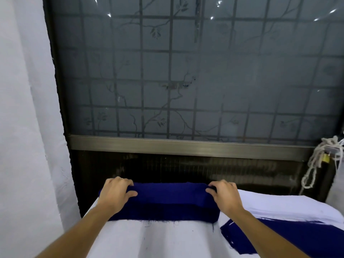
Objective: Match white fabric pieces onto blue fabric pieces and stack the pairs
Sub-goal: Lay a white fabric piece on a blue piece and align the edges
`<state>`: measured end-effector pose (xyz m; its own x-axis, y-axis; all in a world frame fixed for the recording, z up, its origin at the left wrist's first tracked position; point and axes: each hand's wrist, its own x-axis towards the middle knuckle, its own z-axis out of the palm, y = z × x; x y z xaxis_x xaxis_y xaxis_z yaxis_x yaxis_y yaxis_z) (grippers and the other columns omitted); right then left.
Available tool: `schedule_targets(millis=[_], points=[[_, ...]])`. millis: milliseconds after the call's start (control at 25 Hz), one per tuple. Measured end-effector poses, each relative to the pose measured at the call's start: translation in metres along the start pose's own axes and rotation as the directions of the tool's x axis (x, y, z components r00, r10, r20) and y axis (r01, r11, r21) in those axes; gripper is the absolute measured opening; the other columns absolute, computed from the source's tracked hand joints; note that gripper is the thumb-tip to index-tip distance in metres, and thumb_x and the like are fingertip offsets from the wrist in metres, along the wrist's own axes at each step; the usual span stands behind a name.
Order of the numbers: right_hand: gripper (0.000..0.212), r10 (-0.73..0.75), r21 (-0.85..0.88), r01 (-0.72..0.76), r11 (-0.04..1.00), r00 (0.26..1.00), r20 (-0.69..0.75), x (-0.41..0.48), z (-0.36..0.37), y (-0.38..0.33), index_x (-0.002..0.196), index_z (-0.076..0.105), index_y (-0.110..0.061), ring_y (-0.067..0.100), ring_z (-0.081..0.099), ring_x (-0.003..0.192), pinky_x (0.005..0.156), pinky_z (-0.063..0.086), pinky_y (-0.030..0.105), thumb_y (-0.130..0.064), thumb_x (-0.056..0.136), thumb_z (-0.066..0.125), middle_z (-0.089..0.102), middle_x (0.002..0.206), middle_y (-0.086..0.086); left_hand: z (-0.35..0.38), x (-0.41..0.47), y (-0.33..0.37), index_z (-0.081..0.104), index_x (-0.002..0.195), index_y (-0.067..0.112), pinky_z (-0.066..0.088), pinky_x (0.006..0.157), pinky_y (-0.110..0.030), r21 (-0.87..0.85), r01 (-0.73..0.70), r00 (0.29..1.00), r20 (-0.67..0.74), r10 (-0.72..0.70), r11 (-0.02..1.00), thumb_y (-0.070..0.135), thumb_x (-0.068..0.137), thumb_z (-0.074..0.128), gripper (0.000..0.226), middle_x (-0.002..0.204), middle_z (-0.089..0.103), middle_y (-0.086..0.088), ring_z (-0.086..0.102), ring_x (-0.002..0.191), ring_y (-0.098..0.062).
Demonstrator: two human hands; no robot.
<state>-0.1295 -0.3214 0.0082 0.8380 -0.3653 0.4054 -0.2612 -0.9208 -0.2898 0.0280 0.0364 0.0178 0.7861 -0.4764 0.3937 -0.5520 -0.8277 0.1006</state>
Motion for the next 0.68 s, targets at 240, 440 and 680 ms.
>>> schedule_targets(millis=[240, 440, 680], points=[[0.027, 0.155, 0.207, -0.15, 0.967, 0.988, -0.009, -0.045, -0.038, 0.034, 0.115, 0.071, -0.022, 0.01, 0.066, 0.087, 0.077, 0.055, 0.029, -0.039, 0.096, 0.064, 0.071, 0.092, -0.011, -0.028, -0.025, 0.012, 0.064, 0.122, 0.029, 0.056, 0.082, -0.026, -0.331, 0.201, 0.976, 0.153, -0.158, 0.922, 0.039, 0.096, 0.065, 0.029, 0.114, 0.067, 0.007, 0.062, 0.095, -0.009], [0.016, 0.255, 0.332, -0.262, 0.906, 0.965, 0.066, -0.093, -0.067, 0.072, 0.105, 0.069, -0.026, 0.009, 0.066, 0.08, 0.074, 0.059, 0.034, -0.039, 0.096, 0.064, 0.07, 0.086, -0.012, -0.035, -0.061, 0.052, 0.071, 0.1, 0.02, 0.053, 0.078, -0.026, -0.568, 0.305, 0.952, 0.156, -0.264, 0.764, 0.031, 0.088, 0.076, 0.017, 0.101, 0.066, 0.004, 0.062, 0.093, -0.014], [0.026, 0.343, 0.394, -0.372, 0.84, 0.928, 0.146, -0.162, -0.077, 0.119, 0.109, 0.073, -0.014, 0.022, 0.068, 0.101, 0.089, 0.053, 0.035, -0.034, 0.093, 0.071, 0.074, 0.106, 0.0, -0.016, -0.121, 0.098, 0.074, 0.082, 0.01, 0.046, 0.057, -0.024, -0.672, 0.356, 0.934, 0.226, -0.278, 0.649, 0.029, 0.087, 0.078, 0.02, 0.082, 0.071, -0.006, 0.065, 0.079, -0.022]])
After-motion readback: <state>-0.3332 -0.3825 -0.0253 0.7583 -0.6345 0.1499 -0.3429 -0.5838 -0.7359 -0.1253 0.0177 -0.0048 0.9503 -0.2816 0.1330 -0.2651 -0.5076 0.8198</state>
